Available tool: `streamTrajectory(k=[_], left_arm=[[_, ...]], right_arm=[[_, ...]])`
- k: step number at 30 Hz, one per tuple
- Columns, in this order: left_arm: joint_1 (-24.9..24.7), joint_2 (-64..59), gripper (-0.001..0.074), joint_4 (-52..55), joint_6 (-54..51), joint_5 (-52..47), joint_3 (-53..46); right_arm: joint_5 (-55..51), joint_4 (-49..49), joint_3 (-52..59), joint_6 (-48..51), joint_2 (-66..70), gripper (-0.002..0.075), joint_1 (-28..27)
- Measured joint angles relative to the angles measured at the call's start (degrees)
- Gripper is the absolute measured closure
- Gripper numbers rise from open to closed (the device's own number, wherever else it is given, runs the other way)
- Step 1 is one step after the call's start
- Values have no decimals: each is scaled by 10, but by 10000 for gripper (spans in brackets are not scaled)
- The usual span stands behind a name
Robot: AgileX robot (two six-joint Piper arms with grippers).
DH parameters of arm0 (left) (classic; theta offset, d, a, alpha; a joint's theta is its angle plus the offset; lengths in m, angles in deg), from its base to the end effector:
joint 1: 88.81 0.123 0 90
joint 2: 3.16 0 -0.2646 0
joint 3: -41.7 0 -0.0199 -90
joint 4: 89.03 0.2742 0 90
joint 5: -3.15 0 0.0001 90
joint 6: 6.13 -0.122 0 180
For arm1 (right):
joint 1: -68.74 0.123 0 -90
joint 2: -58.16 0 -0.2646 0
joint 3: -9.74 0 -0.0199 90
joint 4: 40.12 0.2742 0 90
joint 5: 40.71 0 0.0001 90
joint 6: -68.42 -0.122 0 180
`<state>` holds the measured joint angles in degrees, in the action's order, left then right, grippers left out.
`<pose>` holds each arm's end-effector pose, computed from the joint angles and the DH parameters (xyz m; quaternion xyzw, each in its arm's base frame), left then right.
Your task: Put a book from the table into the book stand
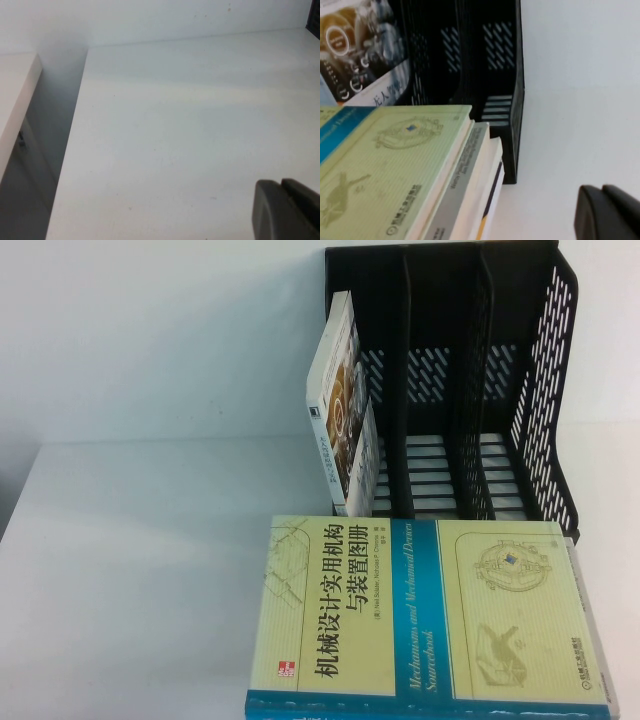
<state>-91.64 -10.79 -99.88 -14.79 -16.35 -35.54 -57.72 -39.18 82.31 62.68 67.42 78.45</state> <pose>0.1266 -0.0140 0.1728 0.0279 0.7876 -0.0484 0.6136 0.1260 0.0222 0.2054 -0.0219 0.7592 0.0943 0.6437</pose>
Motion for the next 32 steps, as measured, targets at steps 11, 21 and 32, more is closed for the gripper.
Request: streamTrajectory(k=[11, 21, 32], left_arm=[[0, 0, 737, 0, 0, 0, 0], [0, 0, 737, 0, 0, 0, 0], [0, 0, 737, 8, 0, 0, 0]], right_arm=[[-15, -4, 55, -1, -15, 729, -101], [-16, -4, 55, -1, -15, 729, -102], [-17, -4, 55, -1, -15, 729, -102]])
